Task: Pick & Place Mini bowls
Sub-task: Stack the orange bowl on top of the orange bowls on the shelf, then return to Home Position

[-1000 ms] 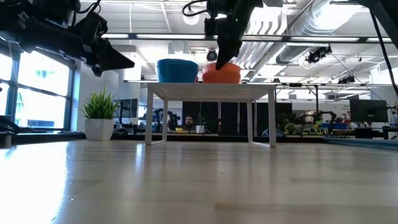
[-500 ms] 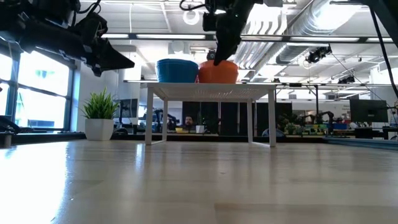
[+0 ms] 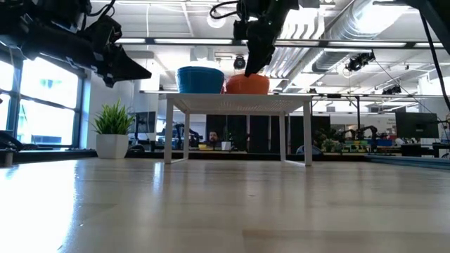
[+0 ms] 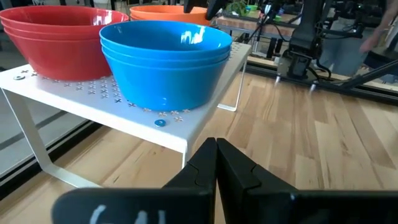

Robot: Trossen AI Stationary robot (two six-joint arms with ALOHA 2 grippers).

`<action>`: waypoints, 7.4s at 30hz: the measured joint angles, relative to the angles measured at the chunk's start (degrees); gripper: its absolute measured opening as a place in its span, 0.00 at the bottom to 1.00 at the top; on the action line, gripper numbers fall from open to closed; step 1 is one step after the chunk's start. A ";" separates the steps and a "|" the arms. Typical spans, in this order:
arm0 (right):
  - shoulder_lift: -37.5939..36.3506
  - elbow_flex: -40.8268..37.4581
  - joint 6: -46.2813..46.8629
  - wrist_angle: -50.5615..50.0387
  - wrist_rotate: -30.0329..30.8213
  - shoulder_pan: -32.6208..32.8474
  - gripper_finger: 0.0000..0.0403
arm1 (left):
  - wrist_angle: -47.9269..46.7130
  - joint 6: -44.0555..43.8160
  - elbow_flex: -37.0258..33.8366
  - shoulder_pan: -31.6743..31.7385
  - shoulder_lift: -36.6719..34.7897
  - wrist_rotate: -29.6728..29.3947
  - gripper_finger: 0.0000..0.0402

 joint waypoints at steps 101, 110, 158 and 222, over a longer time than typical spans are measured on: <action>-106.01 -112.11 19.76 65.98 3.01 -4.72 0.00 | -12.61 -3.06 -14.36 -0.04 -35.45 1.95 0.00; -106.01 -112.12 19.76 66.03 3.01 -4.72 0.00 | -12.61 -3.04 -14.36 -0.04 -35.45 1.94 0.00; -105.98 -112.15 19.74 66.06 3.01 -4.70 0.00 | -12.66 -3.04 -14.38 -0.03 -35.46 1.90 0.00; -105.98 -112.15 19.74 66.07 3.01 -4.70 0.00 | -12.66 -3.04 -14.38 -0.03 -35.47 1.90 0.00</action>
